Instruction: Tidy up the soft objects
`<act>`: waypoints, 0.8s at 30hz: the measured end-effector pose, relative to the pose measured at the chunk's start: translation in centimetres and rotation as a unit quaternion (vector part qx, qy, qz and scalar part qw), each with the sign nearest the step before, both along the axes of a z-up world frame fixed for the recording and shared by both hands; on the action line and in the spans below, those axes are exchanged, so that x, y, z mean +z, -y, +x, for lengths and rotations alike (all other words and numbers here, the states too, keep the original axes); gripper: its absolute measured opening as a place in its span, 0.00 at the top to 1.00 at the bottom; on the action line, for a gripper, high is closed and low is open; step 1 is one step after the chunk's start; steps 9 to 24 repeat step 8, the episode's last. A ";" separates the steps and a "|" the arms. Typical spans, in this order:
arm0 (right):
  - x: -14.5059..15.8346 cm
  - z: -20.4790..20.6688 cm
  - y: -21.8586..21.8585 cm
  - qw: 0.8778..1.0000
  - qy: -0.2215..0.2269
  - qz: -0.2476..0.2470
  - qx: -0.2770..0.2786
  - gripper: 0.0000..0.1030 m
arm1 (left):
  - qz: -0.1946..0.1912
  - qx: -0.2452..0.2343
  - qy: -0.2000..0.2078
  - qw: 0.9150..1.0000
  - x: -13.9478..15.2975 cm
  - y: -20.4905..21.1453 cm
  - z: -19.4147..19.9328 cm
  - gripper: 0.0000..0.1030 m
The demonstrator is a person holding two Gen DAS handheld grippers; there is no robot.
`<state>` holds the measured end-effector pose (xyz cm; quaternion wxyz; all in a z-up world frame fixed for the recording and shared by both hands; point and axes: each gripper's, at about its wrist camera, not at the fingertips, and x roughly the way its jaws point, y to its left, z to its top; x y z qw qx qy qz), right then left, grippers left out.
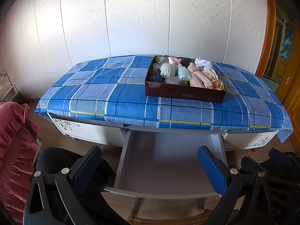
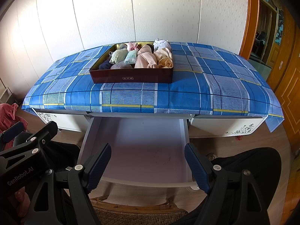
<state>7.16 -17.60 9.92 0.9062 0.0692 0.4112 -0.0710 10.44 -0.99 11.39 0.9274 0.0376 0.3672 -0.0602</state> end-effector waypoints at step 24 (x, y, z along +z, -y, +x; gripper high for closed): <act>-0.3 0.1 0.1 1.000 -0.004 0.004 0.001 0.21 | -0.010 -0.002 -0.006 1.000 -0.2 -0.2 0.2 0.00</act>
